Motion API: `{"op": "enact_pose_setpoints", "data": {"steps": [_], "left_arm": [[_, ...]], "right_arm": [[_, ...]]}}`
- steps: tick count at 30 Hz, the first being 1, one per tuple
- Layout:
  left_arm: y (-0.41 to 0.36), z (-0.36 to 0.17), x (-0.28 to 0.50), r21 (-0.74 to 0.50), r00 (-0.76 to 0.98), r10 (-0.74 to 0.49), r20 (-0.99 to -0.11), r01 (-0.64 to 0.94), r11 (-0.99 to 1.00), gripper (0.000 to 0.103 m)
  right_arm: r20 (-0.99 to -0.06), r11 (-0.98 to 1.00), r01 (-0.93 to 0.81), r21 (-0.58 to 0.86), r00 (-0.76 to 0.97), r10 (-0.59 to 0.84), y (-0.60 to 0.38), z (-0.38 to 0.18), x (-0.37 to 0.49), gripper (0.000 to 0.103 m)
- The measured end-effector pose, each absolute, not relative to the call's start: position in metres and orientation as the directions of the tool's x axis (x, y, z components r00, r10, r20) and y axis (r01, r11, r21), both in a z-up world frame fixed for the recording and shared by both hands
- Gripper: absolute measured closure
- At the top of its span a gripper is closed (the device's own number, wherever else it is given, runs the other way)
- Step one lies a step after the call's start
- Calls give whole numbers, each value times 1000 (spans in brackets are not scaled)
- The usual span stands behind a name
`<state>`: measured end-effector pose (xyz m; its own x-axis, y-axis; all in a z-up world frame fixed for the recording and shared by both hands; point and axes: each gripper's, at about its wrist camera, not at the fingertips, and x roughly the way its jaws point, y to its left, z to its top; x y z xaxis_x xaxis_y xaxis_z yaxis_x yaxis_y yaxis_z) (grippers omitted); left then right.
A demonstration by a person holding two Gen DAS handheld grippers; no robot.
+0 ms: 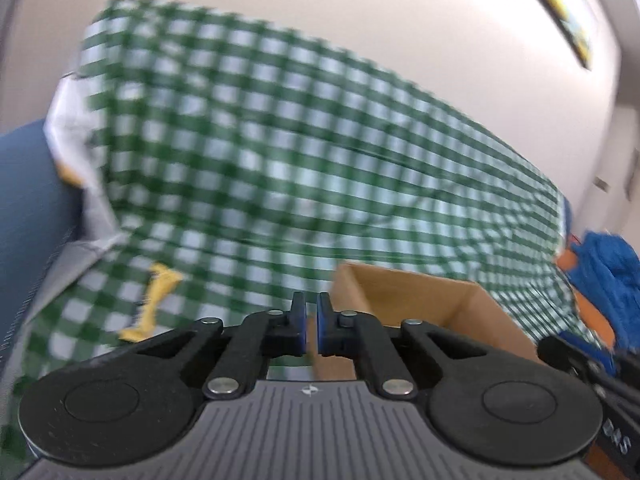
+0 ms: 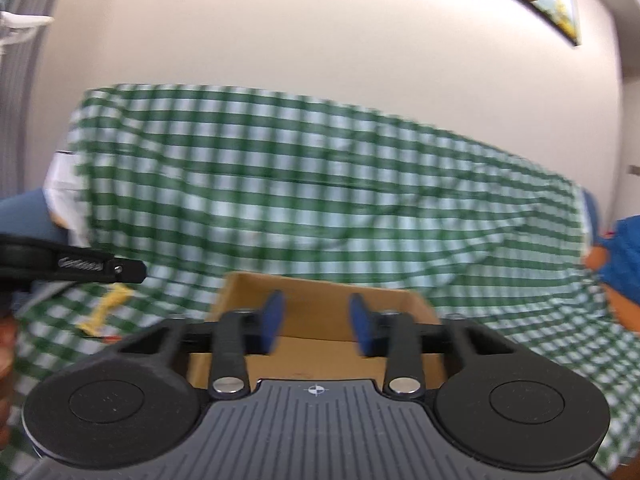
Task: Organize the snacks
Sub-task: 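Move both open tools back from the box to the remaining snacks, then grasp the yellow wafer bar with the left tool while the right grasps the small red candy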
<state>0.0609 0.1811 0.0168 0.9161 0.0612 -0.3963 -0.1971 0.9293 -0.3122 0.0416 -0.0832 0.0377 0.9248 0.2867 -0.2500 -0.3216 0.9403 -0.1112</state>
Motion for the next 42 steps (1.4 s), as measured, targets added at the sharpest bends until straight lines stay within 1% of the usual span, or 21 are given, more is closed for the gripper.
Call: {"op": "enact_pose_setpoints", "data": {"steps": [2, 8, 15, 18, 21, 24, 29, 31, 32, 33, 34, 36, 40, 42], "left_arm": [[199, 16, 56, -324, 908, 95, -409, -241, 915, 98], [240, 10, 45, -326, 863, 170, -477, -352, 877, 98], [257, 11, 42, -302, 825, 204, -527, -406, 863, 98], [259, 12, 43, -292, 817, 215, -534, -417, 861, 98], [261, 9, 43, -281, 809, 223, -544, -426, 860, 98], [262, 7, 45, -275, 805, 227, -548, -430, 860, 98], [264, 3, 50, -269, 799, 234, -554, -437, 858, 98], [267, 3, 52, -280, 801, 235, -550, -443, 852, 98], [269, 4, 52, -280, 801, 243, -547, -449, 849, 98], [271, 4, 51, -278, 801, 256, -542, -458, 844, 98], [274, 4, 50, -278, 799, 266, -539, -467, 839, 98], [280, 3, 50, -282, 790, 280, -545, -487, 826, 98], [293, -3, 50, -300, 775, 285, -564, -514, 804, 98], [297, -4, 53, -305, 776, 280, -566, -512, 803, 98]], "right_arm": [[-252, 923, -372, -101, 907, 338, -70, 39, 38, 85], [-253, 894, -436, -101, 881, 401, -34, 41, 32, 85], [-269, 873, -482, -78, 853, 447, -6, 39, 27, 85], [-296, 866, -495, -67, 839, 457, 3, 37, 30, 85], [-300, 861, -504, -63, 832, 466, 9, 34, 31, 85], [-331, 860, -509, -44, 819, 468, 11, 28, 36, 85], [-329, 858, -512, -42, 818, 472, 16, 11, 40, 85], [-365, 853, -519, -52, 805, 468, 24, 4, 42, 84], [-374, 846, -533, -34, 791, 483, 28, 4, 42, 85], [-367, 838, -544, -34, 787, 496, 31, 5, 41, 85], [-341, 827, -558, -71, 792, 506, 42, 4, 39, 85], [-338, 822, -563, -81, 792, 509, 48, 2, 41, 85], [-406, 824, -566, -40, 762, 504, 76, -14, 65, 85], [-428, 826, -562, -42, 757, 493, 90, -25, 77, 84]]}}
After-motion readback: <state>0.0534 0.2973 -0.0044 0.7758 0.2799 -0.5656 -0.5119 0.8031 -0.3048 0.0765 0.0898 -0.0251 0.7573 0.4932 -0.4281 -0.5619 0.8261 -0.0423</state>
